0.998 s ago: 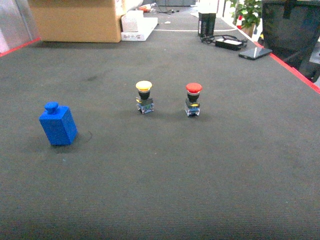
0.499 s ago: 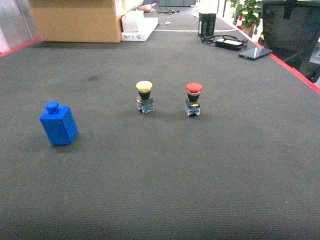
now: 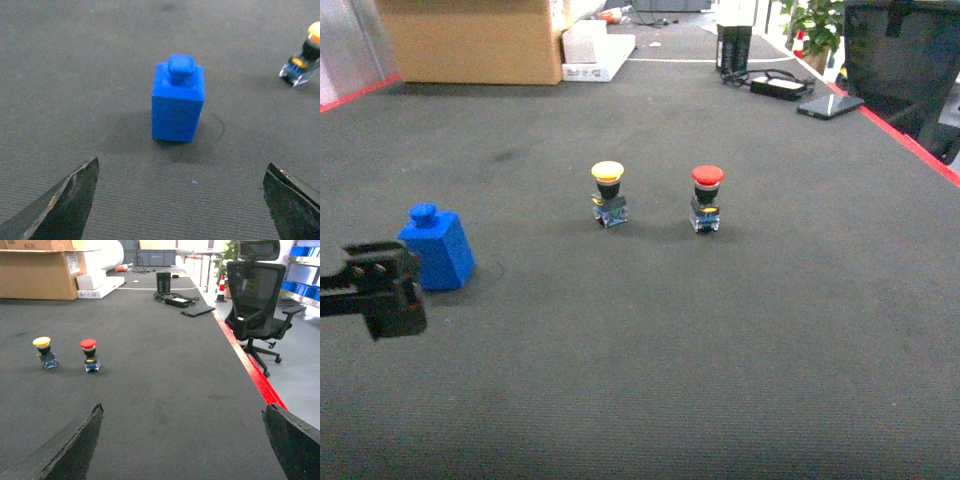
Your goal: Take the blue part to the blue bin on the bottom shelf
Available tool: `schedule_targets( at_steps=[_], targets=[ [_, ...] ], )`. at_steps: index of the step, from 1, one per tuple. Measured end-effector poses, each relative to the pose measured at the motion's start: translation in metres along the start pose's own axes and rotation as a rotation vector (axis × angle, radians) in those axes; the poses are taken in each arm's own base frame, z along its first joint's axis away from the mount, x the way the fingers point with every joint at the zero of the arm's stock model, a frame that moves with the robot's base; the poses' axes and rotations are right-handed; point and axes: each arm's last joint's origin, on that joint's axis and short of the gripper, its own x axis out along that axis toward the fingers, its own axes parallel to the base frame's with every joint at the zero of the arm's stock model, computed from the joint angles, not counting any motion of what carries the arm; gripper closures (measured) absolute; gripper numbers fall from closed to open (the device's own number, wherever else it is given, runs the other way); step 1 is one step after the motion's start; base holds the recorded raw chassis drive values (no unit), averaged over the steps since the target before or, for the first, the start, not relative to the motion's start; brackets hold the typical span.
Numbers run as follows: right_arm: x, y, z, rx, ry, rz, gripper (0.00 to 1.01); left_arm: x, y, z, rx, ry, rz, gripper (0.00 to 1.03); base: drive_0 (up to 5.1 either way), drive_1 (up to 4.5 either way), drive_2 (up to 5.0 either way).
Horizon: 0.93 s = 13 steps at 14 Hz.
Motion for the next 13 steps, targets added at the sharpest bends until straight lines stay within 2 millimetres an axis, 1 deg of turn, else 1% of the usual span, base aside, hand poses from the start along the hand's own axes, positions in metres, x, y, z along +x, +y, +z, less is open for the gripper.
schedule_targets(
  at_steps=[1,2,3,4,6,7,8,9,11,12,13],
  targets=[
    [0.0,0.0,0.0,0.0,0.0,0.0,0.03,0.019,-0.003,-0.009,0.006,0.04,0.002,0.05,0.0,0.0,0.0],
    [0.0,0.0,0.0,0.0,0.0,0.0,0.03,0.035,-0.005,-0.014,0.001,0.056,-0.007,0.05,0.0,0.0,0.0],
    [0.0,0.0,0.0,0.0,0.0,0.0,0.03,0.046,-0.008,-0.016,-0.002,0.062,-0.024,0.05,0.0,0.0,0.0],
    [0.0,0.0,0.0,0.0,0.0,0.0,0.03,0.073,-0.008,-0.018,-0.004,0.07,-0.013,0.05,0.0,0.0,0.0],
    [0.0,0.0,0.0,0.0,0.0,0.0,0.03,0.113,-0.001,-0.02,0.011,0.052,0.005,0.05,0.0,0.0,0.0],
    [0.0,0.0,0.0,0.0,0.0,0.0,0.03,0.126,0.002,-0.021,0.032,0.06,0.012,0.08,0.0,0.0,0.0],
    [0.0,0.0,0.0,0.0,0.0,0.0,0.03,0.129,0.002,-0.019,0.041,0.063,0.0,0.18,0.0,0.0,0.0],
    [0.0,0.0,0.0,0.0,0.0,0.0,0.03,0.131,0.0,-0.016,0.04,0.051,-0.022,0.33,0.0,0.0,0.0],
    [0.0,0.0,0.0,0.0,0.0,0.0,0.03,0.132,0.001,-0.014,0.031,0.049,-0.016,0.54,0.0,0.0,0.0],
    [0.0,0.0,0.0,0.0,0.0,0.0,0.03,0.132,0.002,-0.014,0.02,0.045,-0.015,0.58,0.0,0.0,0.0],
    [0.0,0.0,0.0,0.0,0.0,0.0,0.03,0.129,0.002,-0.014,0.016,0.043,-0.014,0.59,0.0,0.0,0.0]
  ],
)
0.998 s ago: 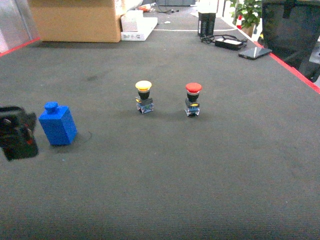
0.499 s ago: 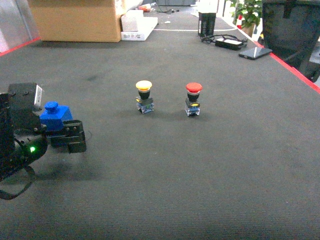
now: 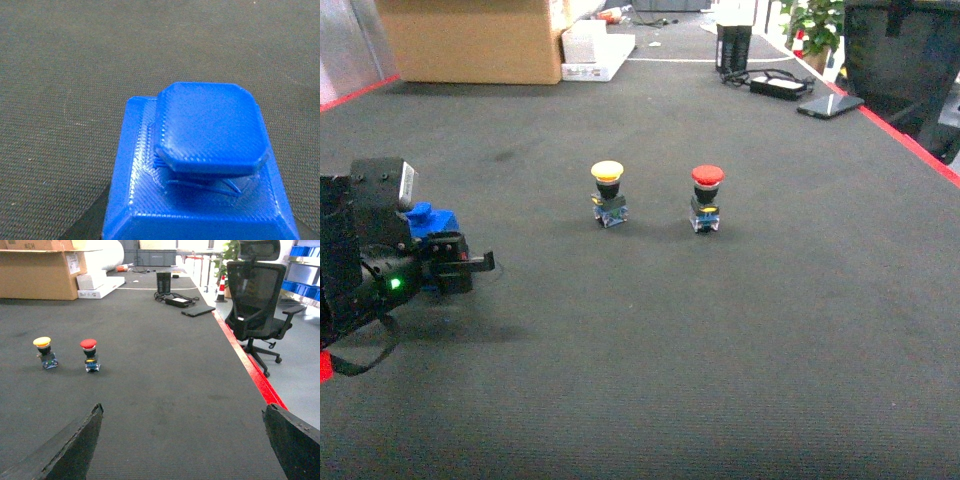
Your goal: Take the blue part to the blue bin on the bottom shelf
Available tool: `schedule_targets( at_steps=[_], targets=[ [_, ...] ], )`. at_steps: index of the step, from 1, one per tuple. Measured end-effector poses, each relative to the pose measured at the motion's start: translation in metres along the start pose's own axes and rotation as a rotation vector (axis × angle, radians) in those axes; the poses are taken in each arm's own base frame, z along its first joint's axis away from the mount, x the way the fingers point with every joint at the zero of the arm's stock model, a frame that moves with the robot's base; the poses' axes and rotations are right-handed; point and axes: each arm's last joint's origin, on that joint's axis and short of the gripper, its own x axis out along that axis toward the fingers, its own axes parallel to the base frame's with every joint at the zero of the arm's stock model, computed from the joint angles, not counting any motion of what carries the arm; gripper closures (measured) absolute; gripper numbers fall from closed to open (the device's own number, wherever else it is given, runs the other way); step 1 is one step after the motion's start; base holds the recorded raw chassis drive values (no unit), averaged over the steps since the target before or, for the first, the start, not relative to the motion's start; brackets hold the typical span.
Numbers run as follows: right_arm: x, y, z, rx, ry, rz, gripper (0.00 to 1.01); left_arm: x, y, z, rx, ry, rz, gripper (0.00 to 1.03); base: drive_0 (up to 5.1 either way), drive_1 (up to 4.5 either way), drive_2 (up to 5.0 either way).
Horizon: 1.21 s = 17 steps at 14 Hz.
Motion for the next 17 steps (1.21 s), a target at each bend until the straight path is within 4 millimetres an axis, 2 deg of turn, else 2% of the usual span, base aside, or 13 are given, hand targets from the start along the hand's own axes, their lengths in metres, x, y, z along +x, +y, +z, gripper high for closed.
schedule_targets(
  at_steps=[1,2,3,4,6,7,9,11,12,13,17],
  targets=[
    [0.0,0.0,0.0,0.0,0.0,0.0,0.03,-0.009,0.001,-0.001,-0.014,0.0,0.005,0.59,0.0,0.0,0.0],
    [0.0,0.0,0.0,0.0,0.0,0.0,0.03,-0.026,0.003,0.0,-0.057,-0.006,0.029,0.59,0.0,0.0,0.0],
    [0.0,0.0,0.0,0.0,0.0,0.0,0.03,-0.064,0.002,0.004,-0.139,-0.076,0.081,0.59,0.0,0.0,0.0],
    [0.0,0.0,0.0,0.0,-0.001,0.0,0.03,-0.114,-0.003,0.009,-0.178,-0.119,0.096,0.59,0.0,0.0,0.0],
    [0.0,0.0,0.0,0.0,0.0,0.0,0.03,-0.187,-0.012,0.007,-0.096,-0.111,0.086,0.59,0.0,0.0,0.0],
    [0.0,0.0,0.0,0.0,0.0,0.0,0.03,-0.215,-0.015,0.01,-0.053,-0.135,0.079,0.59,0.0,0.0,0.0],
    [0.0,0.0,0.0,0.0,0.0,0.0,0.03,-0.257,-0.018,0.03,-0.047,-0.257,0.099,0.59,0.0,0.0,0.0],
    [0.0,0.0,0.0,0.0,0.0,0.0,0.03,-0.306,-0.02,0.037,-0.04,-0.357,0.105,0.59,0.0,0.0,0.0],
    [0.0,0.0,0.0,0.0,0.0,0.0,0.03,-0.321,-0.02,0.039,-0.053,-0.401,0.085,0.59,0.0,0.0,0.0],
    [0.0,0.0,0.0,0.0,-0.001,0.0,0.03,-0.324,-0.019,0.041,-0.045,-0.411,0.096,0.59,0.0,0.0,0.0],
    [0.0,0.0,0.0,0.0,0.0,0.0,0.03,-0.323,-0.019,0.04,-0.024,-0.4,0.112,0.59,0.0,0.0,0.0]
  ],
)
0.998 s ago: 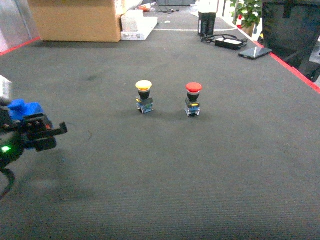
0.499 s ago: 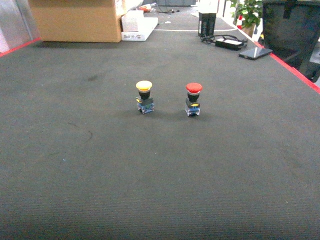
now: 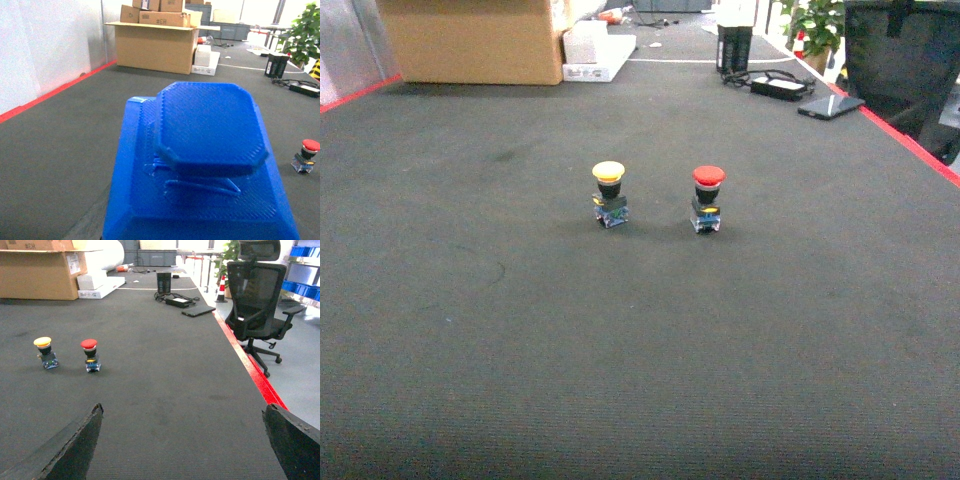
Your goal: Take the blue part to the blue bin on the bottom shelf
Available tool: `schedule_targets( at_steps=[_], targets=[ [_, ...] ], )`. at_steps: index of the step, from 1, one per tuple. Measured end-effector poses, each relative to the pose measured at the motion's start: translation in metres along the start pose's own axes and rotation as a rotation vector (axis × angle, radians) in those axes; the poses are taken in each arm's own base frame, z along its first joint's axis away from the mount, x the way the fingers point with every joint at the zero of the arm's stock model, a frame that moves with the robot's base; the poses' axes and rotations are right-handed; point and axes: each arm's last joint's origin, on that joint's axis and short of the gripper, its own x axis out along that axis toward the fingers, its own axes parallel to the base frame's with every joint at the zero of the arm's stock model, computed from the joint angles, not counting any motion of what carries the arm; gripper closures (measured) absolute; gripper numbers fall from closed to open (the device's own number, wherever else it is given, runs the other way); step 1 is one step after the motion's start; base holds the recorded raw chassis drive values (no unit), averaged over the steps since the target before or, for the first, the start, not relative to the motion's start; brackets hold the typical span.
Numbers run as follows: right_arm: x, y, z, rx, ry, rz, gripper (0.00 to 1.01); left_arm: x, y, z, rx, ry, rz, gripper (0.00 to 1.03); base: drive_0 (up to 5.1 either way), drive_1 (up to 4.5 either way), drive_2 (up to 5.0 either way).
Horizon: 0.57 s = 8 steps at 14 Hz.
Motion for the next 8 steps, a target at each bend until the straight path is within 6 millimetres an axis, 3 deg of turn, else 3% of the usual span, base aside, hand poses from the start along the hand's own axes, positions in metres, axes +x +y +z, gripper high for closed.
schedule_targets(
  at_steps=[1,4,8],
  targets=[
    [0.0,0.0,0.0,0.0,0.0,0.0,0.03,0.0,0.0,0.0,0.003,0.0,0.0,0.59,0.0,0.0,0.0],
    [0.0,0.0,0.0005,0.0,-0.005,0.0,0.03,0.0002,-0.0002,-0.0002,0.009,0.001,-0.001,0.59,0.1,-4.13,4.3],
    [0.0,0.0,0.0003,0.0,-0.003,0.0,0.03,-0.0001,0.0001,0.0002,0.006,-0.001,0.0,0.59,-0.3,-0.31,-0.3]
  ],
)
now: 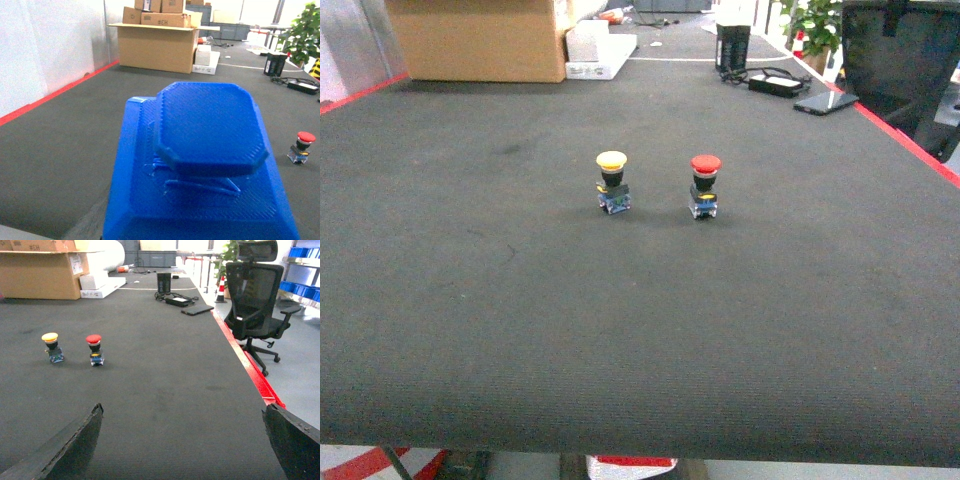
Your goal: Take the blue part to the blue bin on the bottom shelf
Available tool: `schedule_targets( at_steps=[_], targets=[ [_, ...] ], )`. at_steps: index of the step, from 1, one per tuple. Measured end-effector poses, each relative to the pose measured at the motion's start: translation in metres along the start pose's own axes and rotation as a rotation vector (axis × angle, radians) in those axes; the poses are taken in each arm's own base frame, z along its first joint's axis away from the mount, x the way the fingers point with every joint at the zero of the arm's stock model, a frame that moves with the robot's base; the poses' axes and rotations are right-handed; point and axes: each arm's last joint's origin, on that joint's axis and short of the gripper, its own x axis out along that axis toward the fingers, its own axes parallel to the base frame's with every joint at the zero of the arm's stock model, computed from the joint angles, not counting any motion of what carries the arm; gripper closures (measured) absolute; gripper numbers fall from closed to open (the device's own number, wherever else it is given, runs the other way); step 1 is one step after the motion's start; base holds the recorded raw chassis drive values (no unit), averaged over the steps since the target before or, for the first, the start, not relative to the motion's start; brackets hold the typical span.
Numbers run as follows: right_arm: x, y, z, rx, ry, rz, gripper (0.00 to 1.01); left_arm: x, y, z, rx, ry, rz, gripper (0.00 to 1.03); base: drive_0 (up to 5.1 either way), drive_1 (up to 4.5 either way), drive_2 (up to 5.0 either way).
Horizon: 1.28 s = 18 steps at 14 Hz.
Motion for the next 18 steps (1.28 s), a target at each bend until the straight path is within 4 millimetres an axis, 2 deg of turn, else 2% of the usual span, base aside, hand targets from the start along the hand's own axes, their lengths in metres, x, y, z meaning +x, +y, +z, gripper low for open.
schedule_targets(
  at_steps=[18],
  targets=[
    [0.0,0.0,-0.0003,0.0,0.003,0.0,0.03,-0.0002,0.0001,0.0002,-0.001,-0.001,0.0,0.59,-1.7,-1.66,-1.7]
  ],
)
